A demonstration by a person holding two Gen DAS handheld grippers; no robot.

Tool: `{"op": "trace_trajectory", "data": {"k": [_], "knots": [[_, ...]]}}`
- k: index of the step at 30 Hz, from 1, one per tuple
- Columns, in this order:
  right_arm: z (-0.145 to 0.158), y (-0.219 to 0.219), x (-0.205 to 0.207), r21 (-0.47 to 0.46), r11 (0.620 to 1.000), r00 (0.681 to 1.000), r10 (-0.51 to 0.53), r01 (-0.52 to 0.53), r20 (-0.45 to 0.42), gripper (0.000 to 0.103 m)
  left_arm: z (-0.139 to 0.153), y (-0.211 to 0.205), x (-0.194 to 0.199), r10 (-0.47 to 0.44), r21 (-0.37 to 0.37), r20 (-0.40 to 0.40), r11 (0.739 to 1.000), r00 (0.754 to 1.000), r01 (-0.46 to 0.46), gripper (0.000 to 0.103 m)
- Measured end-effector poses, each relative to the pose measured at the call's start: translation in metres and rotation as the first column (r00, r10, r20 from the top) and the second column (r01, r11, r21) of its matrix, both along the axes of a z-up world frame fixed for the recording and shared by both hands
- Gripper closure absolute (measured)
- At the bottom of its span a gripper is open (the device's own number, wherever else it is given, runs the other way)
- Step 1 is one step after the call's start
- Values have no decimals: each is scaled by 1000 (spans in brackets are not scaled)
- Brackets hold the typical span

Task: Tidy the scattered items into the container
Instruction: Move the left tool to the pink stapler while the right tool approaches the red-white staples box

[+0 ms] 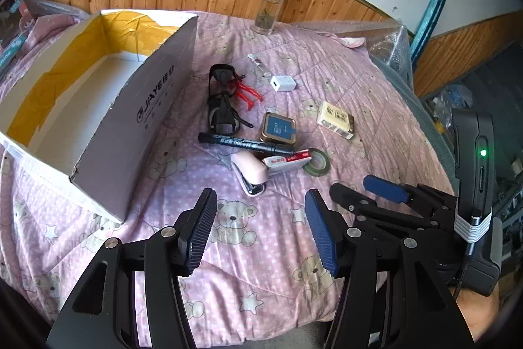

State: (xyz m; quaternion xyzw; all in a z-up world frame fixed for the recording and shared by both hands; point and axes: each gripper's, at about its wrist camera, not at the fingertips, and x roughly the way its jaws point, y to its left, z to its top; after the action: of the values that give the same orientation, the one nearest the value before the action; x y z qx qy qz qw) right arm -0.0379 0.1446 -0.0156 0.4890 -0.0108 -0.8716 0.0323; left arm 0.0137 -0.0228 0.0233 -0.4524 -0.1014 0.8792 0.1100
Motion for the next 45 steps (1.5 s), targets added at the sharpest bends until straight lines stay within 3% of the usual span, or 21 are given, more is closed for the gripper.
{"op": "trace_trajectory", "data": {"k": [14,21,29,35,39,42,45], "knots": [[-30,16,-36,-48,999,998,17,-14,64,42,-39,15,-45,-9,-59,105,998,994,15,44],[-32,11,-57,-76,989,990,130,-126,46,42,-74,10,-64,29,-81,174,997,984,-16,44],[-42,-19,-96,-25,962,962,271,-270,34,36,-88,4,-77,37,-22,200,999,979,-34,44],[-59,-30,-121,-21,950,948,312,-311,60,34,-93,12,-88,5,4,206,1000,978,-6,42],[-68,-19,-130,-60,952,949,305,-301,82,34,-99,10,-93,38,-44,208,999,977,-30,42],[-72,6,-126,-106,965,961,251,-239,119,34,-104,-6,-98,167,-125,219,982,961,-142,44],[-73,34,-116,-169,971,969,197,-171,148,34,-106,-21,-97,193,-68,239,981,952,-182,44]]}}
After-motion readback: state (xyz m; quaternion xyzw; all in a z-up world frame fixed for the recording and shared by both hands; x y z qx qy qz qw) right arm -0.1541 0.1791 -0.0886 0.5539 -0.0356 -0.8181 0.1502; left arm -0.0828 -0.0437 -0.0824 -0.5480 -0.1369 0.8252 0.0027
